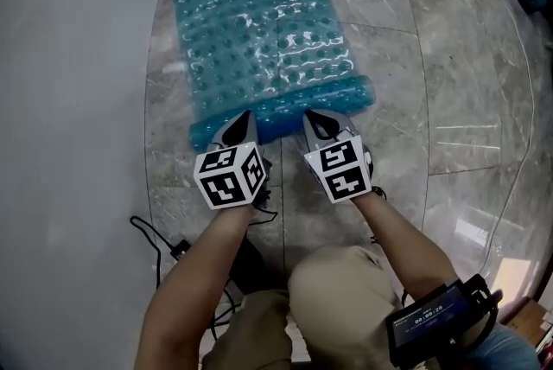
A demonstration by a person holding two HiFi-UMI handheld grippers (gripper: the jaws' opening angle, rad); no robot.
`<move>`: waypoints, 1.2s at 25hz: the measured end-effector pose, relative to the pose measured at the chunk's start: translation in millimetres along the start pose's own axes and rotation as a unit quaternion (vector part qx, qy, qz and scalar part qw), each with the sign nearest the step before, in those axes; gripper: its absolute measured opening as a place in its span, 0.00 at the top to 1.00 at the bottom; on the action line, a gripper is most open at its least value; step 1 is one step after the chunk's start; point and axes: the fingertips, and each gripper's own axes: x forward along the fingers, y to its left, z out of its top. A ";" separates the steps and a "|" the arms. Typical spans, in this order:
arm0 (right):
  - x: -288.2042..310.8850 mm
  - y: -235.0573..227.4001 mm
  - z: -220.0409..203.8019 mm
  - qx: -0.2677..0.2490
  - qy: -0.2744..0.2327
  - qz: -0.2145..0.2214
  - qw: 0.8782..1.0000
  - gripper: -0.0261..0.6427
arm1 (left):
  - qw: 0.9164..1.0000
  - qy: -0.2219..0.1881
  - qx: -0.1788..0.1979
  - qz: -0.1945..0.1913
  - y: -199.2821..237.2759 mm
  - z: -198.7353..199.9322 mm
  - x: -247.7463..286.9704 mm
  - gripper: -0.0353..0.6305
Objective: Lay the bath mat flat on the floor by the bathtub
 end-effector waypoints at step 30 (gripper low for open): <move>-35.0 21.8 -32.0 -0.003 0.027 0.009 1.000 0.96 | 0.997 -0.029 -0.062 -0.029 -23.4 -44.1 -147.5 0.94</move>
